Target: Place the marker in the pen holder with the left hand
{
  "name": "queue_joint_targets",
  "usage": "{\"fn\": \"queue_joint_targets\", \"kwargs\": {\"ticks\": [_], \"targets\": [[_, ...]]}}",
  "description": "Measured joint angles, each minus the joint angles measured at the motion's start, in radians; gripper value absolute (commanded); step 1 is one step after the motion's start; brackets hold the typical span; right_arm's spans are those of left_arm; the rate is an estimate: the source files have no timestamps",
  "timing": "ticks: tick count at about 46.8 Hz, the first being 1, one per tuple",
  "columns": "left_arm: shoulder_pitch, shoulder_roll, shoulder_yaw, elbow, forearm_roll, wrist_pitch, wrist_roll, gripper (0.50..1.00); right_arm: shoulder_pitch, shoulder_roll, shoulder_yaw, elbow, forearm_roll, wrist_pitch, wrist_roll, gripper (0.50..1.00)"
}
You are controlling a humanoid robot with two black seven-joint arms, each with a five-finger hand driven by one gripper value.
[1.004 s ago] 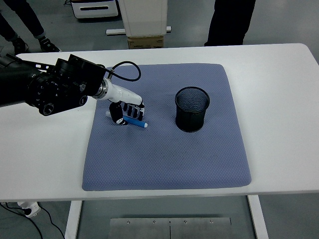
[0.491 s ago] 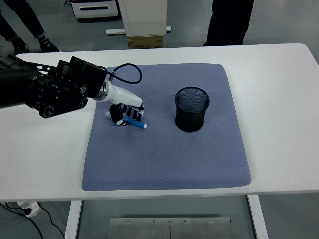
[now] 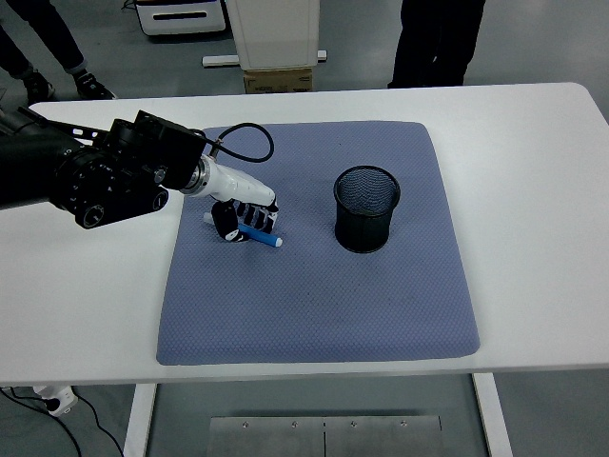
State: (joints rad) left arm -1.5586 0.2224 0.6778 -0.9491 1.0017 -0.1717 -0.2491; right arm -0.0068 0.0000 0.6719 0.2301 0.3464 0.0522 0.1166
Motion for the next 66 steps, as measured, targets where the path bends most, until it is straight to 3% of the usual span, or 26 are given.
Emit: {"fn": "queue_joint_targets", "kwargs": {"ticks": [12,13,14,55,58,66], "targets": [[-0.001,0.000,0.000,-0.001,0.015,0.000,-0.001,0.563,0.000,0.000,0.000,0.000,0.000,0.000,0.000,1.000],[-0.001,0.000,0.000,-0.001,0.016,0.000,-0.001,0.503,0.000,0.000,0.000,0.000,0.000,0.000,0.000,1.000],[-0.001,0.000,0.000,-0.001,0.017,0.000,-0.001,0.500,0.000,0.000,0.000,0.000,0.000,0.000,0.000,1.000],[-0.016,0.006,0.000,-0.001,0.020,-0.008,-0.008,0.500,0.000,0.000,0.000,0.000,0.000,0.000,0.000,1.000],[-0.016,0.006,0.000,0.000,0.020,-0.008,-0.010,0.543,0.000,0.000,0.000,0.000,0.000,0.000,0.000,1.000],[-0.016,0.008,0.000,0.000,0.018,-0.008,-0.012,0.578,0.001,0.000,0.000,0.000,0.000,0.000,0.000,1.000]]}}
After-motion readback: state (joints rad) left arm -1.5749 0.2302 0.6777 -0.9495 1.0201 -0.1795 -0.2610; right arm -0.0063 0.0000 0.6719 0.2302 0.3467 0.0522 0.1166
